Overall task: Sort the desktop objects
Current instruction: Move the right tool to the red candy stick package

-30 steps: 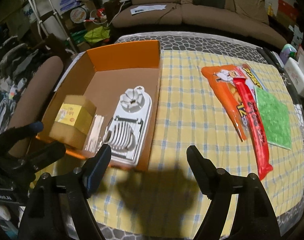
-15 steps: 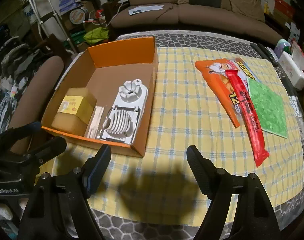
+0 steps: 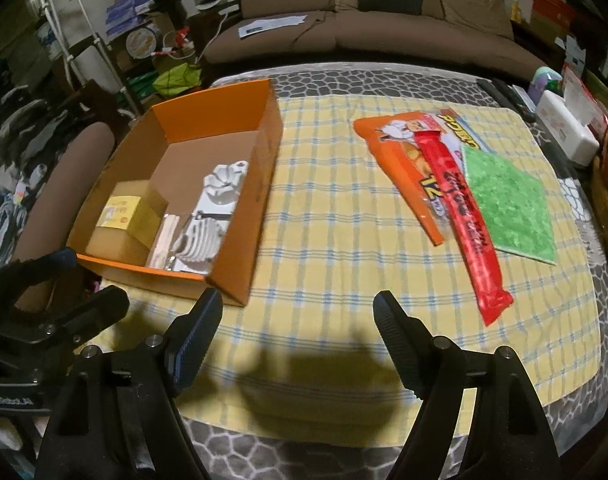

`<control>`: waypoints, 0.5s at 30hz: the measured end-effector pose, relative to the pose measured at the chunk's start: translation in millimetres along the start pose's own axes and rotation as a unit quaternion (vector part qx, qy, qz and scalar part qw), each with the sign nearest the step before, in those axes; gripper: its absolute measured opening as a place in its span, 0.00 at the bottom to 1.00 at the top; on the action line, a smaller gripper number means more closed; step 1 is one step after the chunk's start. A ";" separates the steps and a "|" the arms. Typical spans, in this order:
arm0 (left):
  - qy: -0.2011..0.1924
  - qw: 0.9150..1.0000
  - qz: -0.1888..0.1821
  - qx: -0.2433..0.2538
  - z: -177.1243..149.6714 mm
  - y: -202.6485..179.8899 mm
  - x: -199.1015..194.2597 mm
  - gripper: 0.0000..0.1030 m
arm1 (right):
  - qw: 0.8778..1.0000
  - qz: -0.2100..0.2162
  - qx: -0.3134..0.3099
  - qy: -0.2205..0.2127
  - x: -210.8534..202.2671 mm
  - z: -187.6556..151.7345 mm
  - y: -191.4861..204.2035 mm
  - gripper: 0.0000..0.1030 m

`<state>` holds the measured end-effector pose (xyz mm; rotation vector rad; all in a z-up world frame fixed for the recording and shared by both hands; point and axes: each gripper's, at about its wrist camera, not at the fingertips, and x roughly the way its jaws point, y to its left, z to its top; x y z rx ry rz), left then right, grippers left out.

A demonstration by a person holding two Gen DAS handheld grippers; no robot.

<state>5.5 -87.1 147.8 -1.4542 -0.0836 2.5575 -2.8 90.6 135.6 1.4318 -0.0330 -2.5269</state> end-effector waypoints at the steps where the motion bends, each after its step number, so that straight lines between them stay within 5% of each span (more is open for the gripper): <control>1: 0.001 1.000 -0.001 0.001 0.8 -3.8 1.5 1.00 | 1.000 -0.001 0.002 0.000 -0.1 -0.9 -4.3 0.77; 15: 0.017 0.999 -0.033 0.029 9.5 -82.2 39.2 1.00 | 0.998 -0.022 0.051 0.006 6.6 -9.6 -92.7 0.77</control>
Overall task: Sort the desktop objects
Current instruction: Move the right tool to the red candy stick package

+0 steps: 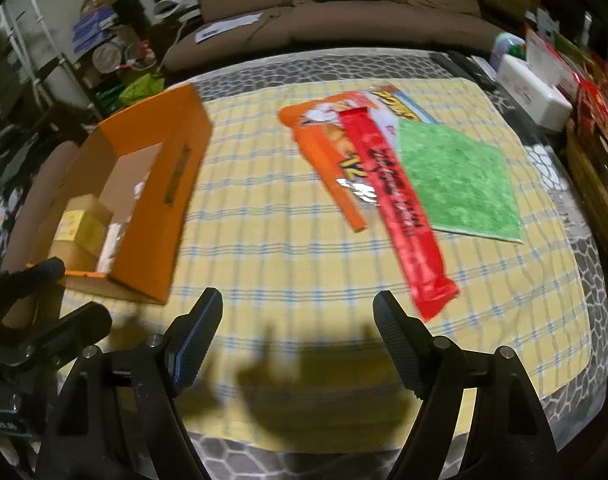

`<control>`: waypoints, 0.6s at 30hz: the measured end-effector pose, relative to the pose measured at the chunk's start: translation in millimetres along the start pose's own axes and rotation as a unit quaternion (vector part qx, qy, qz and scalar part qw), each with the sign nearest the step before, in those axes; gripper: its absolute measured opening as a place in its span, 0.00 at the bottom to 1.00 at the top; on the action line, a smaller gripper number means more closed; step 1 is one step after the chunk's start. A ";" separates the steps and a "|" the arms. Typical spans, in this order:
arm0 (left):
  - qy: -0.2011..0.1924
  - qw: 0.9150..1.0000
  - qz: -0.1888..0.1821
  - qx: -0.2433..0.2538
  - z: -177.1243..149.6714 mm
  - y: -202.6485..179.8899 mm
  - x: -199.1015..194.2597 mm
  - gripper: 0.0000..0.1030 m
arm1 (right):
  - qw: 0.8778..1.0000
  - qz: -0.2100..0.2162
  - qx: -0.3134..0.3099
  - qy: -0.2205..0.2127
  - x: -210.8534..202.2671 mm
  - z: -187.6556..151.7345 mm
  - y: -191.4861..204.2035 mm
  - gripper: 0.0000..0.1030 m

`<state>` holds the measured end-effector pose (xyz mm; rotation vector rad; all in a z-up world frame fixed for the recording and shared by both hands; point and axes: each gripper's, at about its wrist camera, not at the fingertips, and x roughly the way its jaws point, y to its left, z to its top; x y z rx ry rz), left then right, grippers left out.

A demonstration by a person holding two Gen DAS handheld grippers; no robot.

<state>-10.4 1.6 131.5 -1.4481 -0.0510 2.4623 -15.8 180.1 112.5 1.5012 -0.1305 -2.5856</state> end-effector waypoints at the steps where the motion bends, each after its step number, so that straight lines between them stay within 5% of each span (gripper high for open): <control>1: 0.002 1.000 -0.001 0.002 1.4 -4.9 3.8 1.00 | 1.000 -0.002 0.004 0.001 1.3 0.4 -6.4 0.77; 18: 0.071 0.996 -0.043 -0.030 4.9 -37.2 101.1 1.00 | 0.996 -0.012 0.079 0.030 55.8 -6.4 -110.4 0.71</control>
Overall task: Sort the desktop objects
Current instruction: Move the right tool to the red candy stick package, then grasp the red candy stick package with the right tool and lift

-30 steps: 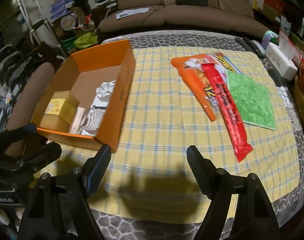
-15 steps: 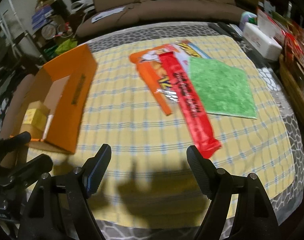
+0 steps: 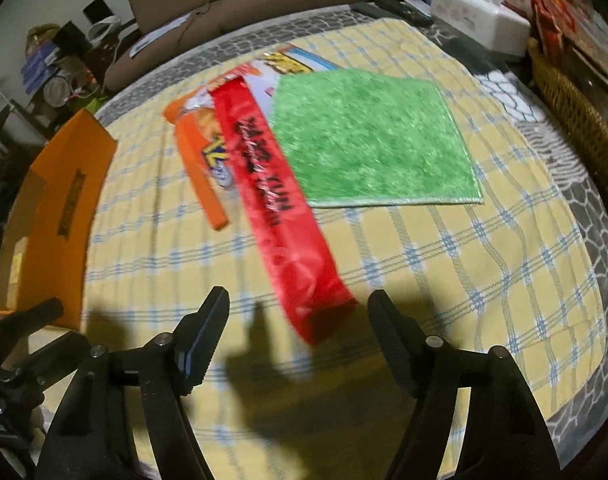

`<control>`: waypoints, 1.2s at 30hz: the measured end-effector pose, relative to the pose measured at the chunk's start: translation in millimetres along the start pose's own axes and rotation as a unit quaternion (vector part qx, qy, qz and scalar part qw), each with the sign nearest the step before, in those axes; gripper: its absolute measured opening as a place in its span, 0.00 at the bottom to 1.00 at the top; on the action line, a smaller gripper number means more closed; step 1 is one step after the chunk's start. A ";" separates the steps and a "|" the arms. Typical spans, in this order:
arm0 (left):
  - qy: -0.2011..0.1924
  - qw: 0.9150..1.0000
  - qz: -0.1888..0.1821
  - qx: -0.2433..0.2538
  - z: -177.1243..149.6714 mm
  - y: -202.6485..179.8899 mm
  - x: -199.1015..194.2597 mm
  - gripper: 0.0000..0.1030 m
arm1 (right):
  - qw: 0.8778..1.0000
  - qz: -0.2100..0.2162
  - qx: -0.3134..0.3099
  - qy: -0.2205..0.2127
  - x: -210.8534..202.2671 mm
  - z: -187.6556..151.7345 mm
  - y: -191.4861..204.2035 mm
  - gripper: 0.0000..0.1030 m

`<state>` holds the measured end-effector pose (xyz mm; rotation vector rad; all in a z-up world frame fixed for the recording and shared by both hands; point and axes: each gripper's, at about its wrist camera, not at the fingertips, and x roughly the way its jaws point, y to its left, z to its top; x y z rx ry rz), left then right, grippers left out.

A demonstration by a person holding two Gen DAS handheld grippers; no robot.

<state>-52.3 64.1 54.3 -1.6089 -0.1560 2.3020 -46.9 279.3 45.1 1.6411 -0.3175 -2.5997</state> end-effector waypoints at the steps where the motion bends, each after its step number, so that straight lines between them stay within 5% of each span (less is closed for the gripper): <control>1: 0.004 1.000 -0.004 -0.001 0.9 -1.3 6.2 1.00 | 1.000 -0.001 -0.002 0.002 3.1 0.1 -1.6 0.71; 10: 0.018 0.999 -0.034 -0.011 12.7 -12.6 37.9 1.00 | 0.999 -0.009 -0.033 0.009 20.8 4.4 -4.3 0.67; 18: 0.019 0.997 -0.065 -0.036 30.7 -17.2 56.1 1.00 | 0.999 0.007 -0.037 0.002 19.7 4.6 -8.1 0.48; 20: 0.018 0.997 -0.068 -0.036 34.0 -19.0 59.2 1.00 | 0.999 0.022 -0.043 0.003 18.9 3.4 -5.4 0.39; 36: 0.012 0.997 -0.060 -0.039 41.4 -24.9 68.4 0.98 | 0.985 0.073 -0.155 -0.005 11.4 -13.7 42.0 0.21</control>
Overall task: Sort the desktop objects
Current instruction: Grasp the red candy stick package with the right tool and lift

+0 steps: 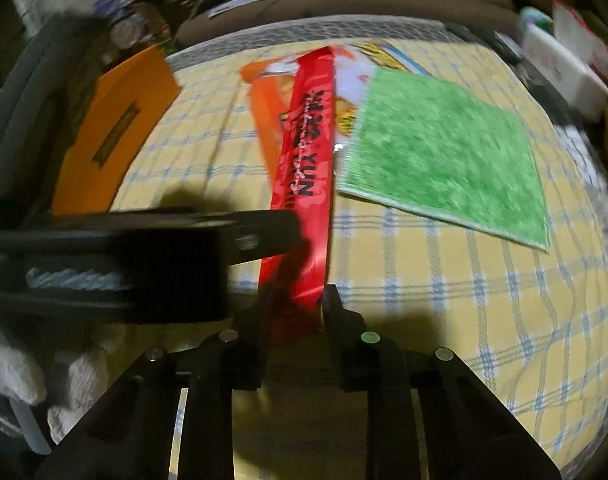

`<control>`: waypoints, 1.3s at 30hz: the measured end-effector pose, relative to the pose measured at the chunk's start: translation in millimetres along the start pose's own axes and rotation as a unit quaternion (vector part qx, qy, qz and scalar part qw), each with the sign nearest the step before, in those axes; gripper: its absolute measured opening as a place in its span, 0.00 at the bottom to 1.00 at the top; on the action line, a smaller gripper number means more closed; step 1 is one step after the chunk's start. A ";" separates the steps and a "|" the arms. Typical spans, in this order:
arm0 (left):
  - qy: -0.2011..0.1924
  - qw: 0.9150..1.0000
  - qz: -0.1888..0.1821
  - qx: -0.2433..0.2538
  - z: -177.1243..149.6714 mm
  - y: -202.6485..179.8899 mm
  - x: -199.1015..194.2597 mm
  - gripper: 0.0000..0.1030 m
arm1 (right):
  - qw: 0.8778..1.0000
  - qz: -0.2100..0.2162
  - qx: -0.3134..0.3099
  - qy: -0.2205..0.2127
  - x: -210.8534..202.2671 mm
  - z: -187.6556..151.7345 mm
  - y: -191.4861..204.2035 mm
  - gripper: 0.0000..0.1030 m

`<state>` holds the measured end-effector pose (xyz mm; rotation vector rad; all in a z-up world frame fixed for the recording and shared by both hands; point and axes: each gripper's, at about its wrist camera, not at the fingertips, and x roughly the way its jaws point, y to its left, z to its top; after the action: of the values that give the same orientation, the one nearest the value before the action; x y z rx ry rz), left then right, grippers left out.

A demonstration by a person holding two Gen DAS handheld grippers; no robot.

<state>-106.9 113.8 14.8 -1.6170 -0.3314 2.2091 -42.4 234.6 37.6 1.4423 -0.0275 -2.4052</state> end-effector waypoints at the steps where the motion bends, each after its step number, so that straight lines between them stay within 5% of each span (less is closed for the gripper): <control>1: -0.001 1.000 -0.001 -0.002 0.1 0.5 -0.2 0.98 | 1.000 0.005 -0.003 -0.001 -0.9 -0.5 1.9 0.19; 4: -0.007 1.000 0.003 -0.009 -1.5 3.7 -3.3 0.88 | 0.999 0.034 -0.005 -0.003 -3.4 -2.1 7.3 0.13; 10: -0.014 1.000 0.018 -0.007 -5.6 13.9 -10.2 0.48 | 0.998 0.064 0.003 0.007 -1.0 -1.2 14.6 0.13; 14: -0.009 1.000 -0.012 -0.019 -6.8 18.5 -15.7 0.33 | 0.996 0.088 0.016 0.005 -1.9 -0.8 15.4 0.13; 30: -0.006 1.000 -0.002 -0.007 -14.3 12.2 -17.7 0.32 | 0.997 0.072 0.005 0.038 22.1 1.2 35.7 0.17; 35: -0.002 1.000 -0.013 -0.027 -16.2 23.3 -16.9 0.47 | 0.993 0.110 0.035 0.032 18.5 2.1 28.4 0.10; 39: -0.005 0.999 -0.034 -0.043 -17.9 31.0 -20.7 0.49 | 0.986 0.153 0.058 0.021 11.1 2.4 24.5 0.10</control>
<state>-89.5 76.3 14.5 -1.6138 -0.4822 2.1814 -42.5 207.9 33.9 1.4197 -0.3584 -2.1524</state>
